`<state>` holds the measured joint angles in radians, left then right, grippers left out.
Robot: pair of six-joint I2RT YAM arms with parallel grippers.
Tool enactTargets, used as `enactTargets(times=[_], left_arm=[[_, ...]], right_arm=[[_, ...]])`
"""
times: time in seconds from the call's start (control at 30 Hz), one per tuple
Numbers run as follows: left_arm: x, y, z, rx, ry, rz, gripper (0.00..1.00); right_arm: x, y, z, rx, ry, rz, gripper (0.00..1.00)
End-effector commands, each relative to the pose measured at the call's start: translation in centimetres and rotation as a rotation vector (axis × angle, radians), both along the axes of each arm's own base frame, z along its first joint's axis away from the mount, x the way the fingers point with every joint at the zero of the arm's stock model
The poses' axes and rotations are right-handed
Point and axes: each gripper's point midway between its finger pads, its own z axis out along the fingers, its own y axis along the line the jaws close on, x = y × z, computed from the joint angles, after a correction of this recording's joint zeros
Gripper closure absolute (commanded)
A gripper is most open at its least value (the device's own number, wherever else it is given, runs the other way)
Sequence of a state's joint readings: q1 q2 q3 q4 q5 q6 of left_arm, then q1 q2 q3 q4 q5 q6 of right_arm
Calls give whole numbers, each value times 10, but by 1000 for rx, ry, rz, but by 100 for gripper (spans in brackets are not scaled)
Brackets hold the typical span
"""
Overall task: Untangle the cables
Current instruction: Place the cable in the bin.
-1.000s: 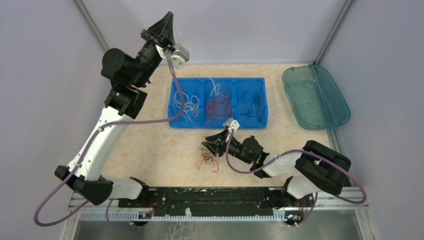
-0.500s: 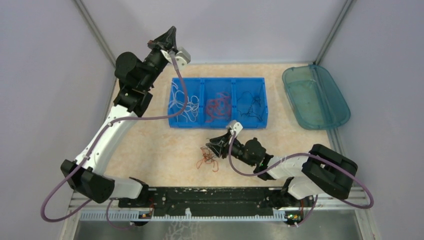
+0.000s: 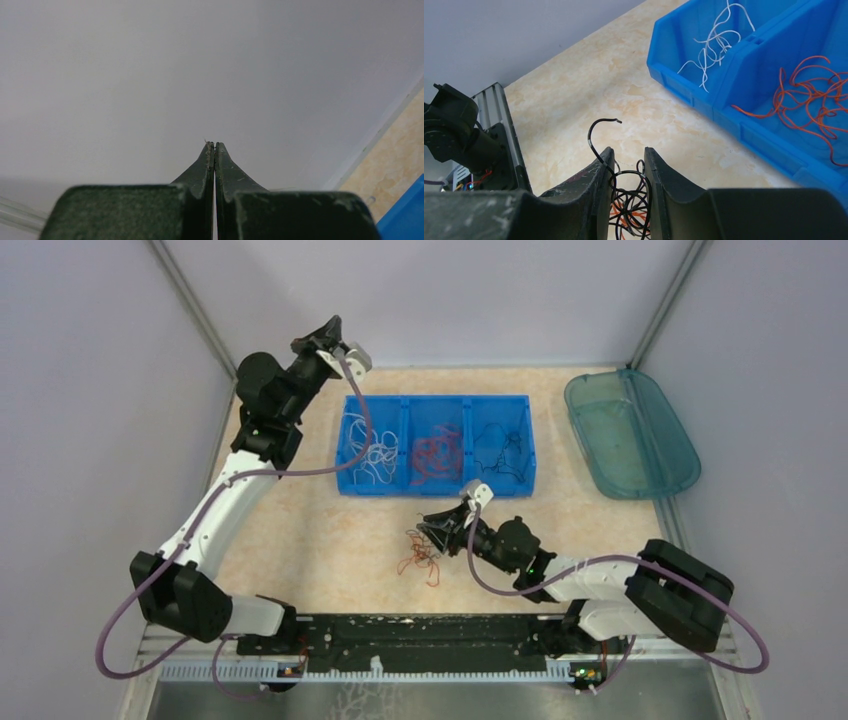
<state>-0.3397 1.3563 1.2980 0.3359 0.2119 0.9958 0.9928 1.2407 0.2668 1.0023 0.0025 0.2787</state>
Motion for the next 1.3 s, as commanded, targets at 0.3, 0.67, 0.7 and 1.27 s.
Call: enactTargets(times=[0.3, 0.67, 0.7, 1.27], left_arm=[[9, -10, -22, -62, 98, -51, 100], [17, -14, -168, 6, 495, -33, 100], [20, -14, -180, 23, 517, -26, 100], [3, -44, -262, 78, 950, -135, 11]], right_arm=[[-1, -2, 21, 40, -50, -9, 73], [-1, -3, 36, 56, -64, -10, 72], [-1, -3, 38, 61, -65, -12, 72], [-1, -1, 38, 80, -35, -12, 71]])
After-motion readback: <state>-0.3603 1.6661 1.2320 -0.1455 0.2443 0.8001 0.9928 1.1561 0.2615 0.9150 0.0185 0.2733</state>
